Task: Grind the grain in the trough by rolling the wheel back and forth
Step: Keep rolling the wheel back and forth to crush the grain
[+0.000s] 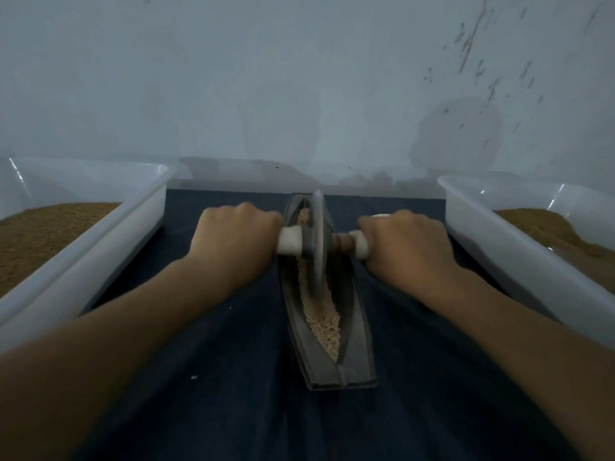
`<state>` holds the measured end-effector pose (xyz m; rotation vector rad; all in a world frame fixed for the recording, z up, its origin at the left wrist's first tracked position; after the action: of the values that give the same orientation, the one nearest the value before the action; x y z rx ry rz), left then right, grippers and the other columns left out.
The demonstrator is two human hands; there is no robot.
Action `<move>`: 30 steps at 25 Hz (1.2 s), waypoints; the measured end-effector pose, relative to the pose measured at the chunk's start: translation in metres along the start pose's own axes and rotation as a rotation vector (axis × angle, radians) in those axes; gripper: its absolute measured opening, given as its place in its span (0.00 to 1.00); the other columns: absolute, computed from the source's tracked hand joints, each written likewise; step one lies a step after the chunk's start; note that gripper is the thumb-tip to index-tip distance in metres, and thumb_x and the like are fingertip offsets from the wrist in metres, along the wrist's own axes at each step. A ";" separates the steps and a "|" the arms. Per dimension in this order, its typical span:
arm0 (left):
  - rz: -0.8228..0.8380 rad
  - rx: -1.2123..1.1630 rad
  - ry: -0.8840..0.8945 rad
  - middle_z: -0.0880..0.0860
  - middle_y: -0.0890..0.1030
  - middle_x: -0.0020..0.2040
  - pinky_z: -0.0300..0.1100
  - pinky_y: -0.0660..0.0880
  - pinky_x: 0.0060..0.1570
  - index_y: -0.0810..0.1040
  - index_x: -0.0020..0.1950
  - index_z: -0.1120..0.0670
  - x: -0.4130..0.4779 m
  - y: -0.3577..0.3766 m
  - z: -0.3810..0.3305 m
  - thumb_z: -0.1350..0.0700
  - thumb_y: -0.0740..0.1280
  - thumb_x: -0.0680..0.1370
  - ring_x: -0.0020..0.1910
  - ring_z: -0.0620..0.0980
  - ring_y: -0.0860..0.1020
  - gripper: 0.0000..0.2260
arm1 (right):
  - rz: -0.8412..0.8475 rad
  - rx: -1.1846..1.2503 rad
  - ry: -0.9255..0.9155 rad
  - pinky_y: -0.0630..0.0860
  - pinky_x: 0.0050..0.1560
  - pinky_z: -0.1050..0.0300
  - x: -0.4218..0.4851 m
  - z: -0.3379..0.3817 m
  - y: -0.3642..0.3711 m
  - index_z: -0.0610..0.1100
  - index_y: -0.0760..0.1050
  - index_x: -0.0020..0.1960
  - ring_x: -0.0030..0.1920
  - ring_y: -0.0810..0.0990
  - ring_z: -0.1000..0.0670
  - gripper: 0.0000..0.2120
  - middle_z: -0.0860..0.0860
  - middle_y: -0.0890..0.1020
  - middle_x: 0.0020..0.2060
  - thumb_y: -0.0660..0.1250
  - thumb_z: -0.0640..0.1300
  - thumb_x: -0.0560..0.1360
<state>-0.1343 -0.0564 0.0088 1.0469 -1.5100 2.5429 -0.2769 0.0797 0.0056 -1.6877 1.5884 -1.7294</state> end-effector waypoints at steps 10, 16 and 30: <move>0.123 -0.060 -0.094 0.52 0.75 0.39 0.46 0.69 0.35 0.77 0.50 0.50 0.041 0.026 0.013 0.50 0.66 0.76 0.37 0.55 0.76 0.06 | 0.124 0.003 0.098 0.66 0.36 0.55 0.049 0.000 0.015 0.52 0.75 0.46 0.41 0.79 0.43 0.08 0.49 0.80 0.40 0.70 0.56 0.74; -0.070 -0.010 0.034 0.45 0.60 0.29 0.38 0.52 0.26 0.61 0.38 0.47 -0.020 -0.013 -0.004 0.49 0.74 0.66 0.24 0.49 0.60 0.20 | 0.014 -0.033 -0.050 0.59 0.26 0.60 -0.015 0.005 -0.015 0.54 0.61 0.37 0.29 0.70 0.49 0.13 0.56 0.68 0.29 0.67 0.51 0.67; -0.031 -0.023 -0.033 0.46 0.60 0.30 0.41 0.58 0.28 0.69 0.40 0.48 0.002 -0.001 0.000 0.50 0.70 0.71 0.26 0.49 0.61 0.10 | 0.046 -0.015 0.005 0.57 0.29 0.59 0.006 -0.002 0.000 0.54 0.65 0.38 0.29 0.66 0.49 0.14 0.56 0.65 0.29 0.72 0.51 0.68</move>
<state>-0.1355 -0.0566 0.0105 1.1055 -1.5149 2.4941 -0.2800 0.0759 0.0094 -1.6419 1.6330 -1.7058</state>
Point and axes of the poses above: each hand's wrist, its own x-axis towards the middle knuckle, its own y-axis out of the palm, z = x × y, the point moved 8 cm from there along x, towards the middle knuckle
